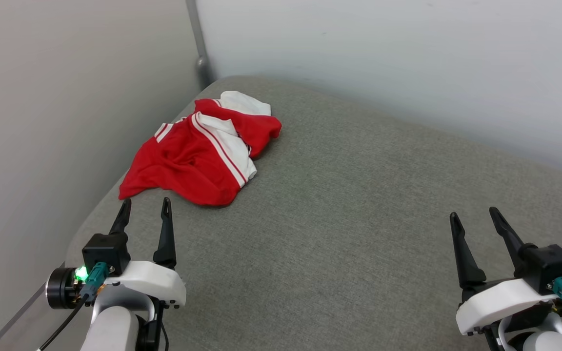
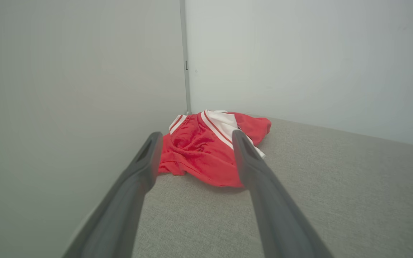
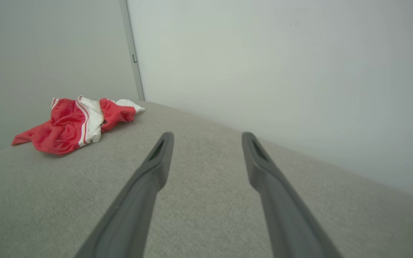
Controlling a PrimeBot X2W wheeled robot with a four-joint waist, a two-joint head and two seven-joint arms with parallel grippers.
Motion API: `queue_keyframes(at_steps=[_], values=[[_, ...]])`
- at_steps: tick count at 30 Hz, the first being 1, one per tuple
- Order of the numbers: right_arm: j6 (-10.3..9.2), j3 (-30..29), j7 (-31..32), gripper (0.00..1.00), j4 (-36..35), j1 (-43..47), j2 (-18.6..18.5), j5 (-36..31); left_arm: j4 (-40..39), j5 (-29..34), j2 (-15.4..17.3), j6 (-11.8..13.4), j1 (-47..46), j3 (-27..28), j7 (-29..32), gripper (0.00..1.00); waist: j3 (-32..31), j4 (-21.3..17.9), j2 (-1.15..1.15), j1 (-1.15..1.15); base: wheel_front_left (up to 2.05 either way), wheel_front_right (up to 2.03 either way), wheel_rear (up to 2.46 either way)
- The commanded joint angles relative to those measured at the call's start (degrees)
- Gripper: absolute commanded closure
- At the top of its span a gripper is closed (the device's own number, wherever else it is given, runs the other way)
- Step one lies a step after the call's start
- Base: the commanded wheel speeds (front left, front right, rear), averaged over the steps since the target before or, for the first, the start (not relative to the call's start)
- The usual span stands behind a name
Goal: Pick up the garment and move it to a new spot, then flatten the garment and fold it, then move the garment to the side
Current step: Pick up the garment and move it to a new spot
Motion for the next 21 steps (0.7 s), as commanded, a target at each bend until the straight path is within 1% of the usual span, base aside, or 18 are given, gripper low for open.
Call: queue_keyframes(at_steps=[1, 7, 13, 15, 18, 21], values=[[-0.02, 0.08, 0.17, 0.00, -0.34, -0.72, 0.01, 0.28, -0.27, -0.16, -0.08, 0.36, -0.36, -0.14, -0.13, 0.00, 0.27, 0.77, 0.00, 0.00, 0.00, 0.00, 0.00], [-0.02, 0.41, 0.41, 0.00, -0.33, -1.15, 0.01, 0.13, -0.51, -0.36, 0.10, 0.60, -1.19, -0.40, -0.13, 0.00, 0.60, 0.87, 0.00, 0.00, 0.00, 0.00, 0.00], [-0.02, 0.47, 0.62, 0.00, -0.48, -1.87, 0.01, 0.20, -0.26, -1.06, 0.36, -0.35, -3.25, -0.61, 0.53, 0.00, 1.40, -0.21, 0.00, 0.00, 0.00, 0.00, 0.00], [-0.02, 0.34, 0.76, 0.00, -0.64, -2.14, 0.01, -0.09, -0.46, -1.76, 0.06, -1.14, -5.41, -0.86, 1.82, 0.00, 2.01, -0.80, 0.00, 0.00, 0.00, 0.00, 0.00], [-0.02, 0.58, 1.40, 0.00, -1.22, -3.02, 0.02, -0.90, -0.59, -2.95, 0.52, -2.04, -10.43, -0.63, 4.70, 0.00, 3.80, -2.50, 0.00, 0.00, 0.00, 0.00, 0.00], [-0.02, 0.76, 2.02, 0.00, -2.15, -4.61, 0.00, -1.74, -0.28, -3.85, 1.88, -2.85, -17.21, 0.04, 8.13, 0.00, 6.78, -5.04, 0.00, 0.00, 0.00, 0.00, 0.00]])
